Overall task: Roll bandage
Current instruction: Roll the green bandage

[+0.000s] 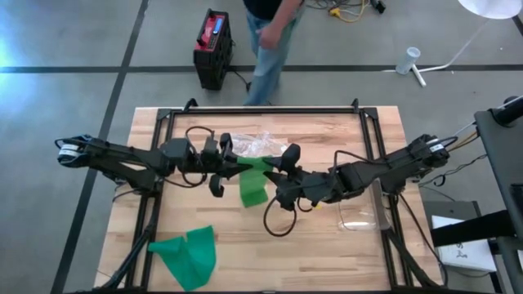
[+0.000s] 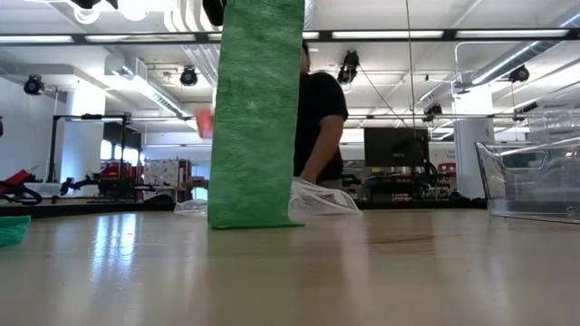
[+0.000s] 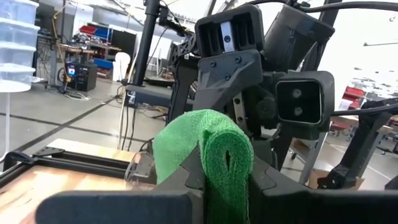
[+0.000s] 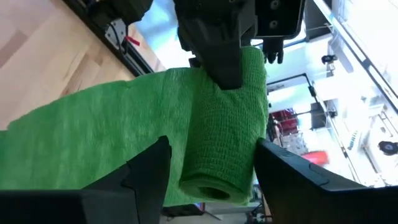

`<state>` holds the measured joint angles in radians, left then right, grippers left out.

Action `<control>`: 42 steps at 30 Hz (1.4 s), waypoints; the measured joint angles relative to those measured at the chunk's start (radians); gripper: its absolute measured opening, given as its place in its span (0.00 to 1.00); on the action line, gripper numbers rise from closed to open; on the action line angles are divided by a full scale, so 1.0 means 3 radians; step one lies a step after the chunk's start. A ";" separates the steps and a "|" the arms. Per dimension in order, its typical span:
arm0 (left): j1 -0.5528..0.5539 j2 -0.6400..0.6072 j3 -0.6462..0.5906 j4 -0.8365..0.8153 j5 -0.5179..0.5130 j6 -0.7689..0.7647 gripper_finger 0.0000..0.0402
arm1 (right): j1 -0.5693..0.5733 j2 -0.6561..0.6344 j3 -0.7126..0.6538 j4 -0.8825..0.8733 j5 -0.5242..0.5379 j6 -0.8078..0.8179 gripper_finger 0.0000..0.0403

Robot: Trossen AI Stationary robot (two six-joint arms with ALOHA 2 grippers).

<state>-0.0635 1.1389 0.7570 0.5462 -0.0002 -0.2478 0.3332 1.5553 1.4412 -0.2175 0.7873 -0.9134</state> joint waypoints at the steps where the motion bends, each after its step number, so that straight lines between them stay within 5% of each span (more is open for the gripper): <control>1: 0.0000 0.0000 0.0000 0.0000 0.0000 0.0001 0.07 | 0.0000 0.0007 0.0003 0.0002 0.0008 0.0000 0.53; 8: 0.0000 0.0001 -0.0001 -0.0004 0.0006 0.0013 0.09 | -0.0001 0.0016 0.0003 0.0068 0.0010 0.0014 0.42; 19: -0.0001 0.0001 0.0000 -0.0040 0.0032 0.0720 0.23 | 0.0004 -0.0064 0.0031 0.0008 -0.0037 0.0484 0.06; 26: 0.0000 0.0075 0.0001 -0.0116 0.0029 0.0893 0.43 | -0.0039 -0.0228 0.0291 -0.0329 -0.0202 0.1408 0.06; 33: 0.0004 0.0226 -0.0001 0.0091 -0.0059 0.0971 0.55 | -0.0179 -0.0256 0.0418 -0.0647 -0.0984 0.2278 0.09; 37: 0.0004 0.0234 -0.0001 0.0081 -0.0060 0.0973 0.43 | -0.0229 -0.0254 0.0417 -0.0671 -0.1080 0.2375 0.08; 42: 0.0006 0.0253 -0.0001 0.0072 -0.0060 0.0991 0.05 | -0.0263 -0.0271 0.0450 -0.0687 -0.1081 0.2463 0.08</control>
<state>-0.0616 1.2148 0.7567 0.5679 -0.0181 0.0496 0.2543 1.4740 1.5763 -0.4236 0.4629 -0.1747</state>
